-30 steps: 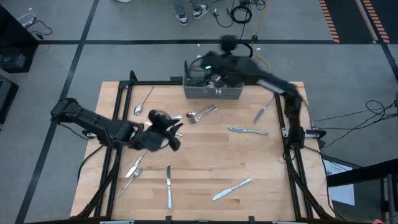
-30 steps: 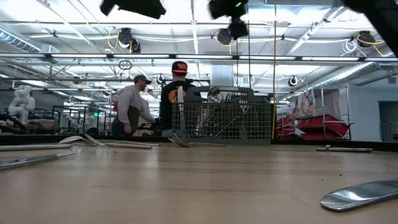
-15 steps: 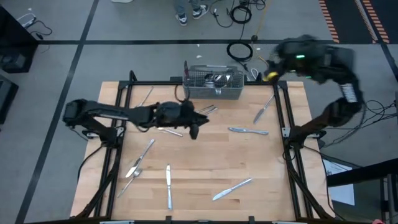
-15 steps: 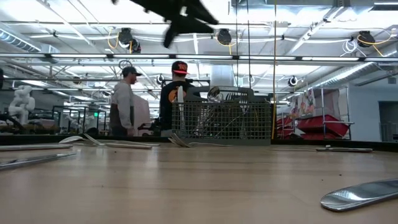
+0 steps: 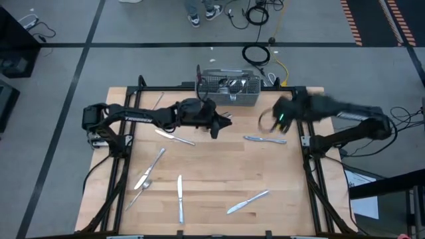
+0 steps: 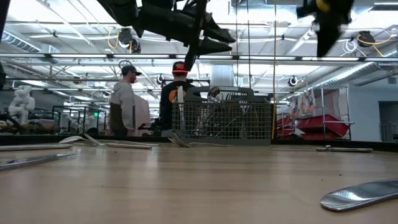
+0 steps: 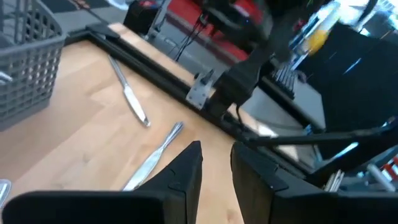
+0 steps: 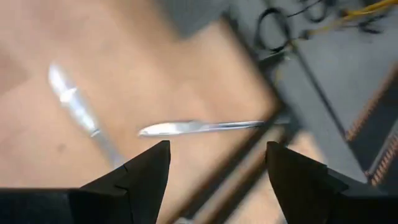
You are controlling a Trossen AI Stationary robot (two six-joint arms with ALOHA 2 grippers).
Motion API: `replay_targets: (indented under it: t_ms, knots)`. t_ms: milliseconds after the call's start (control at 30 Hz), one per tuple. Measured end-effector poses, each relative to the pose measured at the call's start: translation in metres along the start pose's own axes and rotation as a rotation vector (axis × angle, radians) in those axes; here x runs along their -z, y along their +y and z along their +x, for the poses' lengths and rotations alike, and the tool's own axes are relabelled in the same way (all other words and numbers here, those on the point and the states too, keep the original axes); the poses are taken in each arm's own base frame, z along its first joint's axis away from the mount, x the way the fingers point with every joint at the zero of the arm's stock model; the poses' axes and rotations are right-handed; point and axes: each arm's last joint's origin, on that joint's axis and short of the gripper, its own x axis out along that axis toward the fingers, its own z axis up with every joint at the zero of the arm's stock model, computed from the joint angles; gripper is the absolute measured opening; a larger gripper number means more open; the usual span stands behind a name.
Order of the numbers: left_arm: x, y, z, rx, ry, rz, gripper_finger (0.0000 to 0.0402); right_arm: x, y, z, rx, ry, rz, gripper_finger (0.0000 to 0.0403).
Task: Sort silverware
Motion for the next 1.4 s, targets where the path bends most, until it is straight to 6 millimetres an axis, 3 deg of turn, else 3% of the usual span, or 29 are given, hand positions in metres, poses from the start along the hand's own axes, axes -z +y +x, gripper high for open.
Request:
replay_targets:
  t_ms: [100,200,333,500,600,733,900,1400]
  knots:
    - [-0.001,0.000,0.000,-0.012,-0.008,0.039,0.0093,0.023,0.035,0.042,-0.079,0.001,-0.022,0.0251]
    - [0.000,0.007,0.002,-0.037,0.000,0.050,0.0093,0.036,0.056,0.070,-0.137,-0.019,-0.002,0.0251]
    - [0.003,0.016,0.006,-0.051,0.016,0.009,0.0093,0.055,0.060,0.092,-0.027,0.098,0.126,0.0250]
    - [0.003,0.021,0.008,-0.051,0.016,-0.074,0.0093,0.069,0.055,0.094,0.089,0.184,0.303,0.0232]
    - [0.004,0.019,0.008,-0.033,0.023,-0.085,0.0093,0.072,0.054,0.092,0.111,0.199,0.402,0.0201]
    - [0.003,0.016,0.008,0.008,0.018,-0.087,0.0093,0.076,0.052,0.090,0.151,0.227,0.513,0.0123]
    - [0.004,0.014,0.009,0.020,0.035,-0.110,0.0093,0.067,0.061,0.093,0.055,0.164,0.546,0.0012]
    - [0.005,0.014,0.008,0.035,0.051,-0.189,0.0093,0.060,0.086,0.124,0.157,0.219,0.489,0.0001]
